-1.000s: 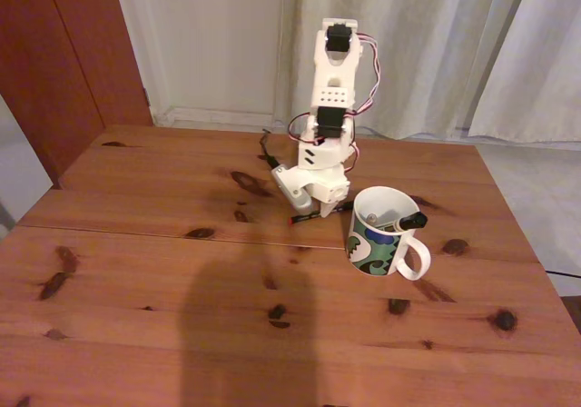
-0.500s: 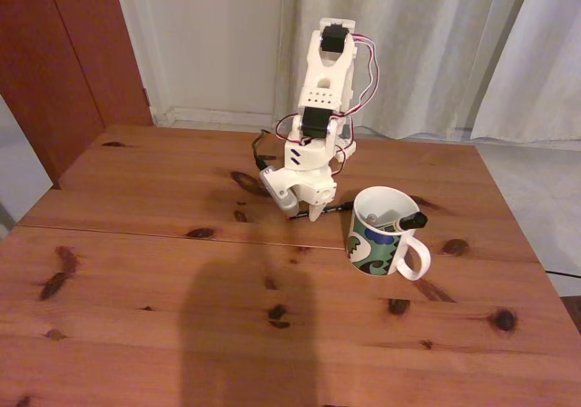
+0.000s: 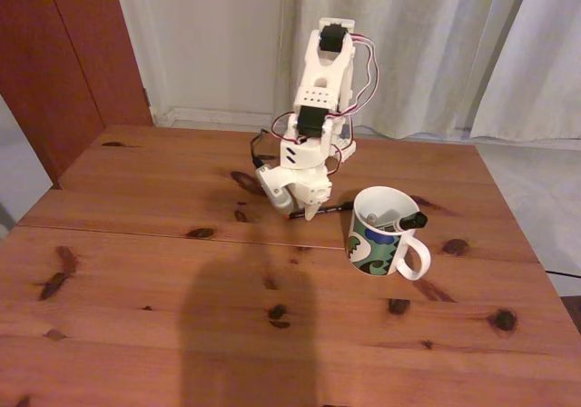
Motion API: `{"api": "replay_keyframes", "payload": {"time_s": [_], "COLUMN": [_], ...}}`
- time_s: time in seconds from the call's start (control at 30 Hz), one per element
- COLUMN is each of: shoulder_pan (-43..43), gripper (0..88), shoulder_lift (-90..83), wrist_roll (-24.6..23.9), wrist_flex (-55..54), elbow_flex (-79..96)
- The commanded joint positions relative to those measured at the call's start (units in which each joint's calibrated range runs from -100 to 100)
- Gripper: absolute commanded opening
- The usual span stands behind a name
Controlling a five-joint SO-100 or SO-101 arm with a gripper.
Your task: Clean up the desk and place the pens and markers into the cup
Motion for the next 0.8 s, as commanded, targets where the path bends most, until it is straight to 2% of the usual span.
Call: {"api": "replay_keyframes", "payload": {"time_s": [0.0, 0.33, 0.77], "shoulder_pan": [-0.1, -0.4, -3.8], "gripper": [1.0, 0.9, 0.9], "shoulder_lift": [0.0, -0.5, -16.4], "wrist_roll": [0.2, 0.4, 1.4], "wrist_flex": [-0.8, -0.8, -0.2], "elbow_flex": [-0.3, -1.1, -0.3]}}
